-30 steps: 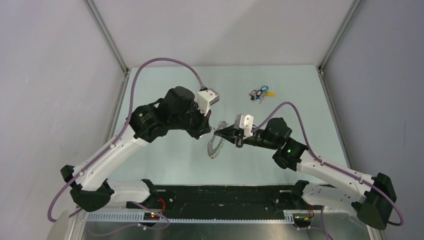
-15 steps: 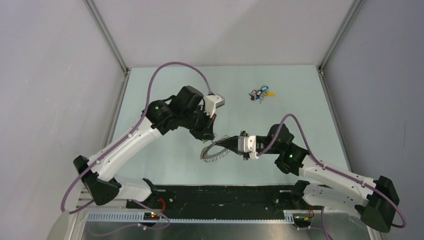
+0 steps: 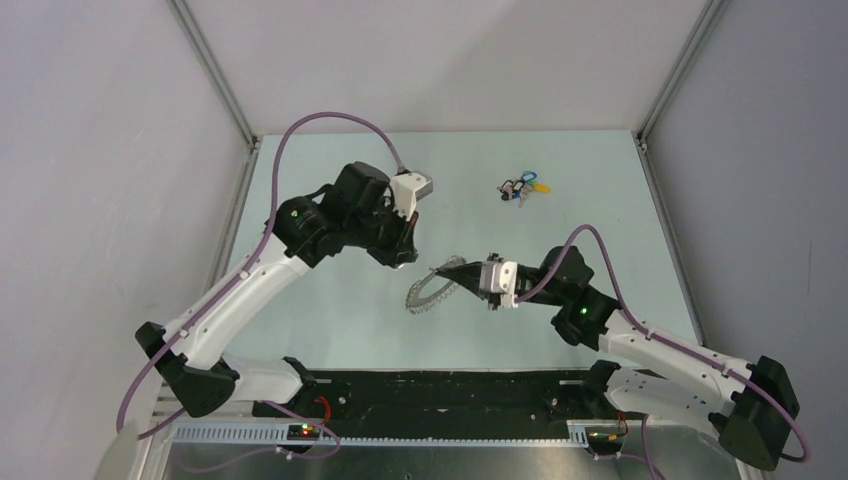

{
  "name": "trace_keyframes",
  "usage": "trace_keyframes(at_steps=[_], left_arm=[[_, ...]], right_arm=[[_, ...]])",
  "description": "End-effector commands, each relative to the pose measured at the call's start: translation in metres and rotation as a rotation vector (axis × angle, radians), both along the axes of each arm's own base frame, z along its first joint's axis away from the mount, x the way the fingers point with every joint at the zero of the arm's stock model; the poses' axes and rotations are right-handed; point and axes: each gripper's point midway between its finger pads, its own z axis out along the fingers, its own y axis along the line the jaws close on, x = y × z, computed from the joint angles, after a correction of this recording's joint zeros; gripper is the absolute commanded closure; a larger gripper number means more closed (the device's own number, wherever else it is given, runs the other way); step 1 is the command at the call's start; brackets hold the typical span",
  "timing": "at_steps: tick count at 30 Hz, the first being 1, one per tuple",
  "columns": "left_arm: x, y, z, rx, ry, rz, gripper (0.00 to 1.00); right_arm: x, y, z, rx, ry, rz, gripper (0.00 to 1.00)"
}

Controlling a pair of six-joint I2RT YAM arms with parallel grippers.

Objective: Remove the keys from the keyring

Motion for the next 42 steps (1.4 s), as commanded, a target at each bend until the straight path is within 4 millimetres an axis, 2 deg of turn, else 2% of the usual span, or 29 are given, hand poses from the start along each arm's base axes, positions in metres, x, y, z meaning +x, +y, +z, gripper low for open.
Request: trace_keyframes(at_steps=[1, 4, 8, 11, 12, 13, 14, 15, 18, 19, 22, 23, 24, 25, 26, 27, 28, 29, 30, 31, 32, 33, 34, 35, 37, 39, 40, 41, 42], left_arm=[[0.033, 0.011, 0.018, 0.017, -0.126, 0.106, 1.00], [0.058, 0.012, 0.012, 0.037, -0.157, 0.181, 1.00], [0.097, -0.009, 0.004, -0.037, -0.163, 0.267, 1.00], [0.131, -0.041, 0.000, -0.151, -0.170, 0.298, 1.00], [0.141, -0.052, -0.012, -0.169, -0.136, 0.314, 1.00], [0.151, -0.065, -0.003, -0.236, -0.152, 0.305, 1.00], [0.166, -0.079, -0.010, -0.279, -0.134, 0.320, 1.00], [0.171, -0.089, -0.007, -0.319, -0.120, 0.303, 1.00], [0.202, -0.125, -0.025, -0.428, -0.052, 0.323, 1.00], [0.207, -0.135, -0.023, -0.483, -0.009, 0.330, 1.00], [0.237, -0.166, -0.035, -0.653, 0.061, 0.343, 1.00], [0.247, -0.172, -0.052, -0.679, 0.115, 0.377, 1.00], [0.257, -0.179, -0.041, -0.736, 0.093, 0.372, 1.00], [0.267, -0.185, -0.058, -0.753, 0.126, 0.401, 1.00], [0.276, -0.190, -0.051, -0.790, 0.124, 0.413, 1.00], [0.285, -0.197, -0.067, -0.815, 0.153, 0.435, 1.00], [0.294, -0.202, -0.059, -0.854, 0.148, 0.438, 1.00], [0.302, -0.209, -0.080, -0.869, 0.192, 0.468, 1.00], [0.313, -0.213, -0.069, -0.909, 0.178, 0.476, 1.00], [0.320, -0.218, -0.092, -0.916, 0.223, 0.509, 1.00], [0.330, -0.222, -0.081, -0.955, 0.207, 0.512, 1.00], [0.339, -0.225, -0.103, -0.957, 0.233, 0.554, 1.00], [0.347, -0.228, -0.091, -0.995, 0.218, 0.550, 1.00], [0.356, -0.232, -0.095, -1.021, 0.218, 0.568, 1.00], [0.368, -0.234, -0.106, -1.040, 0.214, 0.603, 0.94], [0.376, -0.233, -0.119, -1.050, 0.226, 0.647, 0.72], [0.377, -0.233, -0.123, -1.050, 0.232, 0.656, 0.38], [0.376, -0.234, -0.127, -1.044, 0.241, 0.655, 0.19], [0.375, -0.232, -0.122, -1.041, 0.231, 0.642, 0.05]], right_arm=[[0.020, -0.016, 0.039, 0.146, 0.031, -0.118, 1.00], [0.032, -0.031, 0.043, 0.169, 0.078, -0.205, 1.00], [0.046, -0.057, 0.052, 0.215, 0.127, -0.363, 1.00], [0.060, -0.086, 0.057, 0.261, 0.163, -0.521, 1.00], [0.059, -0.095, 0.063, 0.288, 0.166, -0.547, 1.00], [0.064, -0.106, 0.062, 0.297, 0.182, -0.610, 1.00], [0.063, -0.115, 0.067, 0.324, 0.187, -0.635, 1.00], [0.065, -0.128, 0.068, 0.346, 0.202, -0.695, 1.00], [0.072, -0.157, 0.068, 0.393, 0.234, -0.831, 1.00], [0.071, -0.163, 0.068, 0.403, 0.241, -0.853, 1.00], [0.074, -0.184, 0.068, 0.440, 0.259, -0.945, 1.00], [0.073, -0.188, 0.070, 0.455, 0.261, -0.954, 1.00], [0.073, -0.193, 0.070, 0.463, 0.264, -0.973, 1.00], [0.072, -0.195, 0.071, 0.473, 0.264, -0.976, 1.00], [0.072, -0.197, 0.071, 0.477, 0.264, -0.985, 1.00], [0.072, -0.199, 0.072, 0.479, 0.263, -0.988, 1.00], [0.072, -0.201, 0.072, 0.483, 0.263, -0.997, 1.00], [0.072, -0.201, 0.072, 0.484, 0.263, -1.000, 1.00], [0.073, -0.203, 0.072, 0.486, 0.264, -1.008, 1.00], [0.073, -0.204, 0.072, 0.487, 0.265, -1.011, 1.00], [0.073, -0.205, 0.072, 0.490, 0.265, -1.013, 1.00], [0.073, -0.206, 0.072, 0.492, 0.265, -1.016, 1.00], [0.073, -0.207, 0.072, 0.492, 0.265, -1.021, 1.00], [0.074, -0.208, 0.072, 0.493, 0.265, -1.027, 1.00], [0.075, -0.210, 0.070, 0.494, 0.271, -1.041, 1.00], [0.075, -0.212, 0.069, 0.496, 0.276, -1.050, 1.00], [0.076, -0.212, 0.068, 0.495, 0.277, -1.054, 1.00], [0.077, -0.214, 0.068, 0.495, 0.278, -1.063, 1.00], [0.077, -0.214, 0.067, 0.494, 0.280, -1.066, 1.00]])
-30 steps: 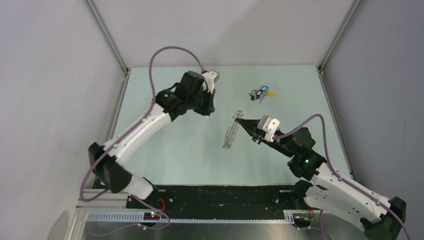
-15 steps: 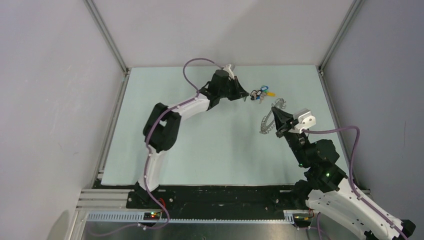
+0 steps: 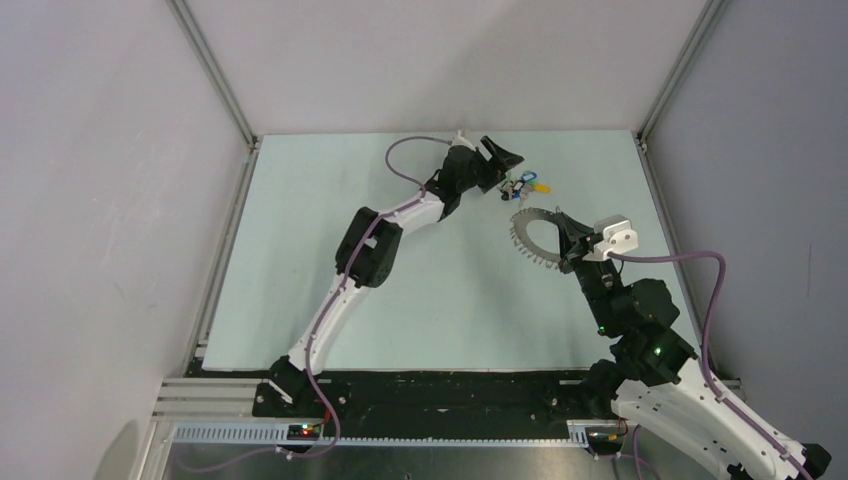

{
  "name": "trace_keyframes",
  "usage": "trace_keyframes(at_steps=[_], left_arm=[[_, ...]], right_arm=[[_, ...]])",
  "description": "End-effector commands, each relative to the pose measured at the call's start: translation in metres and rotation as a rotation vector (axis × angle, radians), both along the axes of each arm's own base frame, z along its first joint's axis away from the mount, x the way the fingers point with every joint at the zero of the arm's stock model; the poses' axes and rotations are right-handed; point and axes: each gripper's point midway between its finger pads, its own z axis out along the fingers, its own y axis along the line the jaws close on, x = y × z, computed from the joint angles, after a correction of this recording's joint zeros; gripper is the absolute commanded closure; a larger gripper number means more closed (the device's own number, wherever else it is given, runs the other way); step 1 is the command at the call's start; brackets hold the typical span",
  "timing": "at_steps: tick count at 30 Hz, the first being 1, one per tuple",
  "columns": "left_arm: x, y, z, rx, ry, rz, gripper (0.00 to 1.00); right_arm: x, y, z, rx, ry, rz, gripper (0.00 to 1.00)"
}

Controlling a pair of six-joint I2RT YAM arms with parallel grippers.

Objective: Remove the keys from the keyring

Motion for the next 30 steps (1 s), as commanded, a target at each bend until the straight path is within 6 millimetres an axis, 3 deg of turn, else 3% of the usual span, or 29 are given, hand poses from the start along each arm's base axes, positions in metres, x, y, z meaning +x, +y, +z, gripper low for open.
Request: trace_keyframes(at_steps=[1, 2, 3, 4, 5, 6, 7, 8, 9, 10, 11, 12, 13, 14, 15, 16, 17, 18, 19, 20, 21, 22, 23, 24, 25, 26, 27, 29, 30], left_arm=[[0.011, 0.004, 0.034, -0.084, -0.042, 0.043, 0.03], [0.009, 0.008, 0.050, -0.076, -0.073, 0.038, 0.01], [0.003, 0.013, 0.039, -0.044, -0.054, 0.033, 0.01], [0.000, 0.020, 0.067, -0.029, -0.113, 0.029, 0.01], [-0.008, 0.026, 0.057, 0.012, -0.102, 0.021, 0.00], [-0.013, 0.036, 0.097, 0.020, -0.181, 0.020, 0.00], [-0.022, 0.044, 0.087, 0.062, -0.170, 0.015, 0.00], [-0.029, 0.055, 0.126, 0.078, -0.250, 0.019, 0.00], [-0.037, 0.064, 0.117, 0.119, -0.237, 0.019, 0.00], [-0.046, 0.077, 0.147, 0.147, -0.286, 0.022, 0.00], [-0.054, 0.087, 0.140, 0.187, -0.272, 0.021, 0.00], [-0.062, 0.106, 0.168, 0.221, -0.324, 0.045, 0.00], [-0.072, 0.120, 0.155, 0.267, -0.301, 0.054, 0.00], [-0.082, 0.146, 0.191, 0.289, -0.366, 0.115, 0.00], [-0.090, 0.168, 0.166, 0.346, -0.326, 0.141, 0.00], [-0.104, 0.193, 0.202, 0.350, -0.387, 0.211, 0.00], [-0.113, 0.215, 0.178, 0.398, -0.347, 0.232, 0.00], [-0.128, 0.240, 0.204, 0.408, -0.388, 0.296, 0.00], [-0.136, 0.260, 0.186, 0.460, -0.361, 0.320, 0.00], [-0.152, 0.281, 0.200, 0.480, -0.369, 0.371, 0.00], [-0.167, 0.301, 0.208, 0.508, -0.387, 0.407, 0.00], [-0.176, 0.318, 0.188, 0.581, -0.323, 0.439, 0.00], [-0.190, 0.333, 0.202, 0.599, -0.346, 0.472, 0.00], [-0.199, 0.348, 0.187, 0.661, -0.297, 0.501, 0.00], [-0.213, 0.365, 0.193, 0.689, -0.292, 0.546, 0.00], [-0.220, 0.373, 0.191, 0.705, -0.284, 0.563, 0.00], [-0.234, 0.385, 0.197, 0.723, -0.288, 0.590, 0.00], [-0.255, 0.403, 0.202, 0.757, -0.296, 0.621, 0.00], [-0.261, 0.410, 0.206, 0.768, -0.297, 0.639, 0.00]], right_arm=[[0.001, -0.013, 0.013, 0.059, -0.023, -0.050, 1.00], [0.001, -0.013, 0.013, 0.060, -0.020, -0.054, 1.00], [0.003, -0.015, 0.011, 0.060, -0.016, -0.069, 1.00], [0.004, -0.016, 0.011, 0.065, -0.011, -0.074, 1.00], [0.007, -0.018, 0.008, 0.068, 0.000, -0.090, 1.00], [0.008, -0.019, 0.006, 0.079, 0.011, -0.095, 1.00], [0.010, -0.019, 0.001, 0.085, 0.033, -0.103, 1.00], [0.012, -0.018, -0.002, 0.084, 0.046, -0.104, 1.00], [0.015, -0.016, -0.009, 0.081, 0.071, -0.102, 1.00], [0.016, -0.014, -0.013, 0.078, 0.086, -0.099, 1.00], [0.018, -0.008, -0.021, 0.066, 0.112, -0.079, 1.00], [0.019, -0.005, -0.025, 0.058, 0.127, -0.069, 1.00], [0.021, 0.002, -0.033, 0.051, 0.155, -0.046, 1.00], [0.022, 0.005, -0.037, 0.047, 0.171, -0.033, 1.00], [0.025, 0.014, -0.045, 0.039, 0.200, -0.007, 1.00], [0.027, 0.020, -0.046, 0.041, 0.202, 0.020, 1.00], [0.033, 0.029, -0.054, 0.032, 0.226, 0.032, 1.00], [0.037, 0.038, -0.047, 0.051, 0.199, 0.063, 1.00], [0.046, 0.049, -0.054, 0.035, 0.211, 0.077, 1.00], [0.050, 0.061, -0.035, 0.076, 0.145, 0.123, 1.00], [0.064, 0.073, -0.043, 0.060, 0.161, 0.134, 1.00], [0.075, 0.092, -0.025, 0.084, 0.114, 0.181, 1.00], [0.082, 0.102, -0.017, 0.090, 0.099, 0.201, 1.00], [0.096, 0.120, 0.005, 0.094, 0.079, 0.236, 1.00], [0.102, 0.128, 0.015, 0.091, 0.074, 0.250, 0.93], [0.113, 0.143, 0.037, 0.097, 0.070, 0.277, 0.77], [0.117, 0.148, 0.048, 0.107, 0.071, 0.284, 0.40], [0.126, 0.155, 0.065, 0.131, 0.092, 0.283, 0.11], [0.128, 0.155, 0.067, 0.132, 0.104, 0.277, 0.08]])
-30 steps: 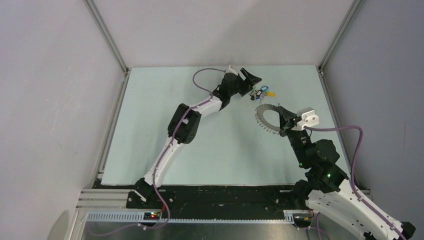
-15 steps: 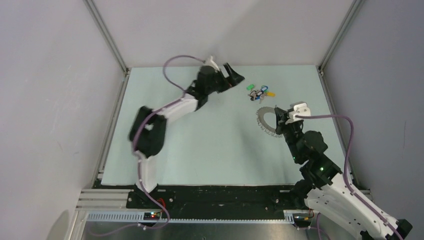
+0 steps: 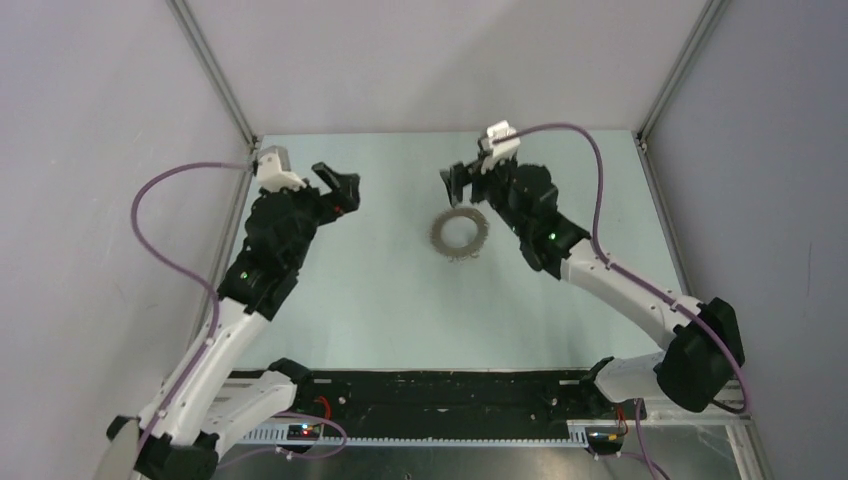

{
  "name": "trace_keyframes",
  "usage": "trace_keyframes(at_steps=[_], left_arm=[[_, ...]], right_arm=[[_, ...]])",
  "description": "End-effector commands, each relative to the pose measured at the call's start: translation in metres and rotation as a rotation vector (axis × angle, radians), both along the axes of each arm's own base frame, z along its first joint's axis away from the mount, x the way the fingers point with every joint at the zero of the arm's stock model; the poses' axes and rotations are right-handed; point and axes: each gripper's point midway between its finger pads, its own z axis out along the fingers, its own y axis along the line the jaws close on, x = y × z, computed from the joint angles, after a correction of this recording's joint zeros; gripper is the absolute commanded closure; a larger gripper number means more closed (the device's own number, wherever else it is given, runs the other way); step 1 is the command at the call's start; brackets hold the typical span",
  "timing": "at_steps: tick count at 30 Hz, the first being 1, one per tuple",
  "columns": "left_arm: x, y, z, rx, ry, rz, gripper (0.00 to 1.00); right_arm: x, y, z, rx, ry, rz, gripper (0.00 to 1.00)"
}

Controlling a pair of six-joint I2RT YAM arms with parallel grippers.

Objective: Remove the keys from the keyring

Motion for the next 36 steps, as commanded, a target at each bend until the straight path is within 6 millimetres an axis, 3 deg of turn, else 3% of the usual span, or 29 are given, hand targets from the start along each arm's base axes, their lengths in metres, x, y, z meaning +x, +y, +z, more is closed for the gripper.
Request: trace_keyframes(at_steps=[1, 5, 9, 17, 21, 26, 36], left_arm=[[-0.042, 0.060, -0.024, 0.190, 0.095, 0.182, 0.00], [-0.072, 0.093, -0.004, 0.253, 0.033, 0.267, 0.00], [-0.083, 0.108, 0.002, 0.299, 0.009, 0.315, 0.00], [-0.086, 0.084, -0.021, 0.425, 0.001, 0.124, 0.00], [-0.092, 0.078, -0.027, 0.431, -0.024, 0.075, 0.00], [-0.093, 0.078, -0.030, 0.435, -0.027, 0.068, 0.00], [-0.092, 0.079, -0.032, 0.443, -0.021, 0.072, 0.00]], right_arm=[[-0.003, 0.008, 0.113, 0.188, -0.167, 0.048, 0.05], [-0.011, -0.006, 0.077, 0.128, -0.059, 0.003, 0.03], [-0.037, -0.046, 0.063, 0.118, -0.061, -0.071, 0.03], [-0.085, -0.120, 0.028, 0.028, -0.087, -0.196, 0.04], [-0.103, -0.144, 0.007, 0.019, -0.085, -0.235, 0.04], [-0.115, -0.154, -0.012, 0.020, -0.073, -0.241, 0.04], [-0.117, -0.155, -0.020, 0.009, -0.060, -0.239, 0.04]])
